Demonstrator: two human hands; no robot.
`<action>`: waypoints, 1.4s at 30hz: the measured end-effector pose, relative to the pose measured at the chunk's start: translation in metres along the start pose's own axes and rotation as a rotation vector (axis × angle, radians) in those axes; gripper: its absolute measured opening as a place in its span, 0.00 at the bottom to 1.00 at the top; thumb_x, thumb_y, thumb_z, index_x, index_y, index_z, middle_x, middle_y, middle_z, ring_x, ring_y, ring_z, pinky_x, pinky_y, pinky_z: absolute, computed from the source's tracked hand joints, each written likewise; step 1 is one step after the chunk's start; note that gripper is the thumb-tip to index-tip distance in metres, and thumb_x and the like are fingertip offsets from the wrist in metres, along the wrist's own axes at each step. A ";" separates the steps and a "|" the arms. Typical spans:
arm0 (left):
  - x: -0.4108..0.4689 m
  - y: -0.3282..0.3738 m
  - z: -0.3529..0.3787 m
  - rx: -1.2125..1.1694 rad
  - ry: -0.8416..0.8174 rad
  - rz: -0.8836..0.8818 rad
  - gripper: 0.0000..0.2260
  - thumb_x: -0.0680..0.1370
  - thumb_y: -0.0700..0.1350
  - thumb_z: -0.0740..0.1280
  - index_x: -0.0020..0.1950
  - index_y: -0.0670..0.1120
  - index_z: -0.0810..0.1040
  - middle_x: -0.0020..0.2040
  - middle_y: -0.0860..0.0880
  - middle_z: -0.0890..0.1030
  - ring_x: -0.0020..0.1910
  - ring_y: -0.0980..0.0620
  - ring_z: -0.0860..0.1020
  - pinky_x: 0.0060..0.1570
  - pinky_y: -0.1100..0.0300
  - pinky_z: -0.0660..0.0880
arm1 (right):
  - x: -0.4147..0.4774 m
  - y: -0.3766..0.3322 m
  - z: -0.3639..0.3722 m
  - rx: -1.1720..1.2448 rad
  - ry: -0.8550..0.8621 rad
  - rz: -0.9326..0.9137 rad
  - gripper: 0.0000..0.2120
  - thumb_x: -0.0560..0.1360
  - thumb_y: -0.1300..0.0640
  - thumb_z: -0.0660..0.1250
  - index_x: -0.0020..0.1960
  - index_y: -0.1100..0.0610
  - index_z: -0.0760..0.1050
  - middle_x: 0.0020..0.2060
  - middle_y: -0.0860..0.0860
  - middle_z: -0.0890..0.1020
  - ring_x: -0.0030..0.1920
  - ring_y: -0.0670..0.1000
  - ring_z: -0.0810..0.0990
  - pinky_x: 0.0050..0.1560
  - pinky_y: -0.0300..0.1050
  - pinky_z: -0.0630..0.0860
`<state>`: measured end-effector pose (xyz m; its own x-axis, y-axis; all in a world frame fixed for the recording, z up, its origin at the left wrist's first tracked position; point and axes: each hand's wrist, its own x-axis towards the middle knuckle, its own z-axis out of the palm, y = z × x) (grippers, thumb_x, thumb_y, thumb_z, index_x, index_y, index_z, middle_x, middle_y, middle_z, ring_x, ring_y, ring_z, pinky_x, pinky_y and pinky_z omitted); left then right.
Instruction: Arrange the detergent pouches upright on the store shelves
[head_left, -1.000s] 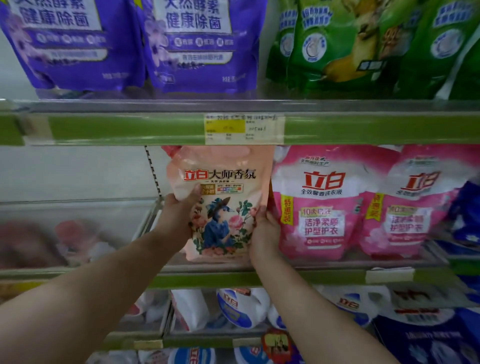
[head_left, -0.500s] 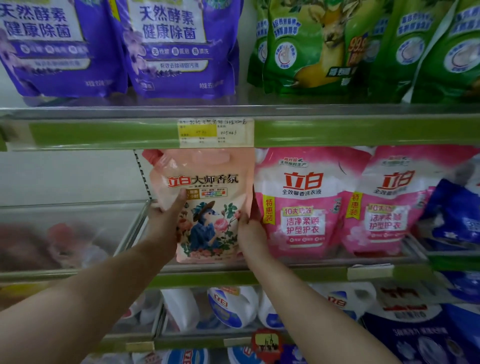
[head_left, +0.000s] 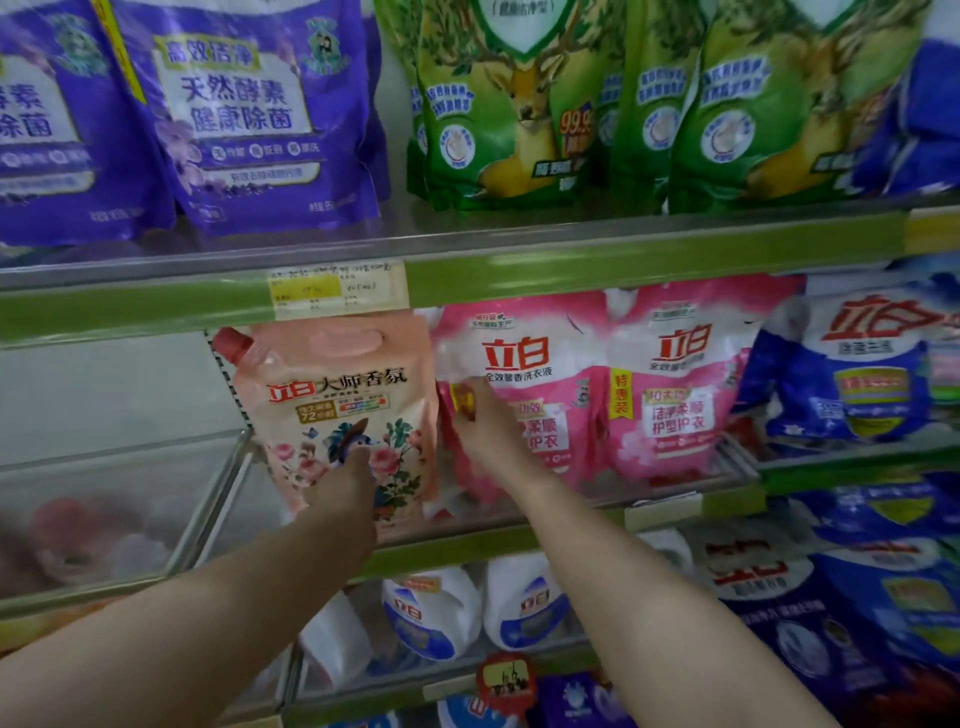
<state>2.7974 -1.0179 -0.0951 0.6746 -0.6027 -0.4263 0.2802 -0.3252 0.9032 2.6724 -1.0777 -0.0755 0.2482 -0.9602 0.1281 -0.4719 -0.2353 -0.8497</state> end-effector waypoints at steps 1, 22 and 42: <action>-0.004 0.003 0.000 -0.005 -0.012 -0.011 0.16 0.81 0.48 0.58 0.58 0.36 0.72 0.43 0.43 0.73 0.37 0.49 0.71 0.33 0.57 0.66 | 0.001 -0.001 -0.003 0.011 -0.010 -0.003 0.11 0.78 0.59 0.60 0.60 0.57 0.70 0.50 0.53 0.80 0.48 0.52 0.79 0.43 0.42 0.73; -0.017 0.031 0.036 -0.051 -0.254 -0.077 0.27 0.72 0.65 0.62 0.51 0.41 0.73 0.44 0.39 0.78 0.45 0.40 0.78 0.45 0.47 0.74 | 0.006 0.046 -0.038 -0.240 0.174 0.264 0.11 0.76 0.57 0.59 0.47 0.63 0.76 0.59 0.59 0.71 0.56 0.58 0.74 0.52 0.51 0.75; -0.059 0.049 0.006 0.045 -0.233 0.171 0.19 0.79 0.51 0.59 0.64 0.39 0.71 0.58 0.39 0.75 0.53 0.44 0.75 0.55 0.50 0.72 | -0.031 -0.024 -0.069 -0.147 0.185 0.009 0.08 0.77 0.59 0.59 0.51 0.59 0.76 0.48 0.54 0.82 0.48 0.56 0.79 0.50 0.46 0.74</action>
